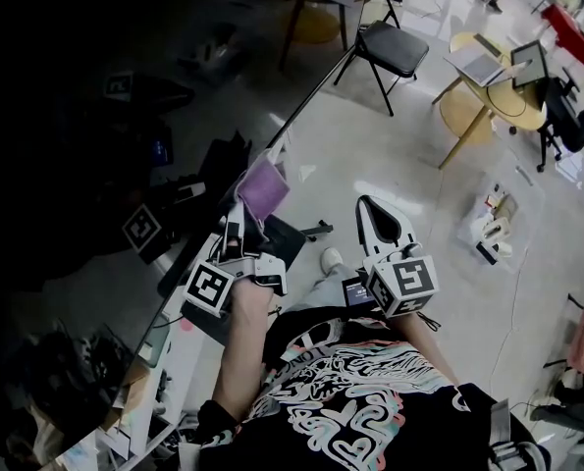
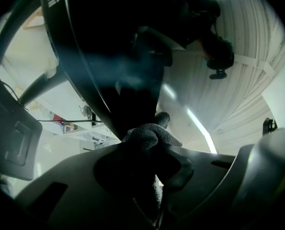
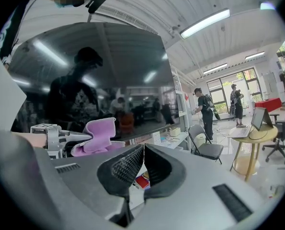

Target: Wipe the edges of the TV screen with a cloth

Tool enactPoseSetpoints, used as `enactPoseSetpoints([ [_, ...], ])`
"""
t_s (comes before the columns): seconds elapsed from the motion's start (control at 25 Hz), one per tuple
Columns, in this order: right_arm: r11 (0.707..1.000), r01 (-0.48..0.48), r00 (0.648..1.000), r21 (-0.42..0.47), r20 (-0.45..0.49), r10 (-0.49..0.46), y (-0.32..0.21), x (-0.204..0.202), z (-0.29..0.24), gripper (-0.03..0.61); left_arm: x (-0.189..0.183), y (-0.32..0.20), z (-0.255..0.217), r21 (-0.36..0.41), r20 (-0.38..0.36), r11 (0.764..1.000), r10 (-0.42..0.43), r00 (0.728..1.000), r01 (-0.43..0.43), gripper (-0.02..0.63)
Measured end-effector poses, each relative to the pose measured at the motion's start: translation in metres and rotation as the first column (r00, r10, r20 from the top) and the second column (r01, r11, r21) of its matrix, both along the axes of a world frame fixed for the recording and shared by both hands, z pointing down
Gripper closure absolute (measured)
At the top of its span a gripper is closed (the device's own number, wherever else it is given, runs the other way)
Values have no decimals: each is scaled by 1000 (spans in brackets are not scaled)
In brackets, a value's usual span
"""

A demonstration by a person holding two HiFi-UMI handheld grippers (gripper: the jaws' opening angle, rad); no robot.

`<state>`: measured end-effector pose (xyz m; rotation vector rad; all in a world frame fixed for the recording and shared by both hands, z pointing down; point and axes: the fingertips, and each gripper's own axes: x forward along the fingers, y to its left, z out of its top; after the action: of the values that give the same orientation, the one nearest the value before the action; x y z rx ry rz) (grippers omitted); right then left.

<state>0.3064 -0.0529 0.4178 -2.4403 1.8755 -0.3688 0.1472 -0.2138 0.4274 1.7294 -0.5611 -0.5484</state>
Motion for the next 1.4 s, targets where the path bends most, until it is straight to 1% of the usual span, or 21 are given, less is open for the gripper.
enactPoseSetpoints([
  [0.32, 1000, -30, 999, -1, 19, 30, 3, 11, 6, 548, 10, -4, 3, -9, -5, 1000, 6, 1000, -6, 522],
  [0.64, 1000, -13, 1000, -8, 18, 13, -4, 2, 12, 548, 5, -6, 5, -24, -27, 1000, -3, 1000, 3, 522],
  [0.84, 999, -30, 999, -9, 28, 31, -1, 22, 10, 548, 23, -6, 3, -32, -26, 999, 0, 1000, -1, 522],
  [1.08, 999, -41, 999, -11, 33, 41, -1, 26, 14, 548, 31, -9, 5, -40, -38, 999, 6, 999, -8, 522],
  [1.4, 998, -62, 997, -20, 34, 62, -7, 59, 11, 548, 68, -17, 2, -51, -55, 999, 12, 998, -15, 522],
])
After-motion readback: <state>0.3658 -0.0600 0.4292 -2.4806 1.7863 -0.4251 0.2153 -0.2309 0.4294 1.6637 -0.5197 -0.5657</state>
